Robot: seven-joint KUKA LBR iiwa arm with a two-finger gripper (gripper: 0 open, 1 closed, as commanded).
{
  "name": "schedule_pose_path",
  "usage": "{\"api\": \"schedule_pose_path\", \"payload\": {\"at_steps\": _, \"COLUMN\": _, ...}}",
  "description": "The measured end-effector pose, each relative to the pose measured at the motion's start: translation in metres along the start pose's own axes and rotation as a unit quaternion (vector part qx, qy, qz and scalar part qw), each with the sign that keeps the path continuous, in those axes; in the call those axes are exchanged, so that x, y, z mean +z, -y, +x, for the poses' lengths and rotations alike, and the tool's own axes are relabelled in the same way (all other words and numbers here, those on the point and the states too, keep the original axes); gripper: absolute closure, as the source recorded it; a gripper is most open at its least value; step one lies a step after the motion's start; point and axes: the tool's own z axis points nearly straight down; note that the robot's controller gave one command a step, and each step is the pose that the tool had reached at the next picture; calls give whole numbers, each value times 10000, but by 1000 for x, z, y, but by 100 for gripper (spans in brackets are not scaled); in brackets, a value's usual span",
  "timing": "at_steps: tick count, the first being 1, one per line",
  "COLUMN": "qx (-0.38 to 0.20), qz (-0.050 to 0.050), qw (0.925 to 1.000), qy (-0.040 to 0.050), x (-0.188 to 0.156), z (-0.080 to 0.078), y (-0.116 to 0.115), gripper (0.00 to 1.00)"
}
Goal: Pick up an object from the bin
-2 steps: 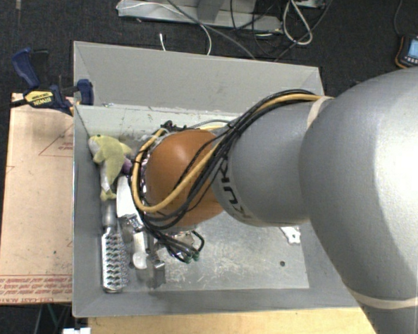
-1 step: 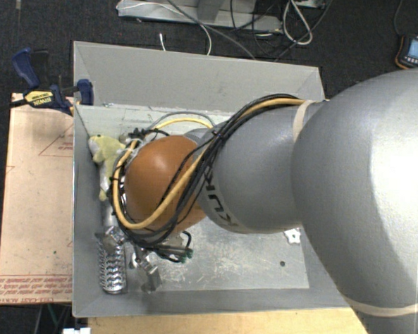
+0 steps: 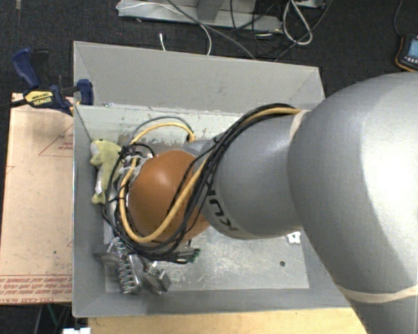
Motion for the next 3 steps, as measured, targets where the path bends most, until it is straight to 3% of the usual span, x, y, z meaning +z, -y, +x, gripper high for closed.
{"api": "schedule_pose_path", "payload": {"at_steps": 1, "qx": 961, "qz": 6, "qw": 9954, "qy": -1, "x": 2, "z": -18, "y": 4, "gripper": 100}}
{"api": "schedule_pose_path", "payload": {"at_steps": 3, "qx": 980, "qz": -2, "qw": 9952, "qy": 9, "x": -5, "z": -18, "y": 4, "gripper": 100}}
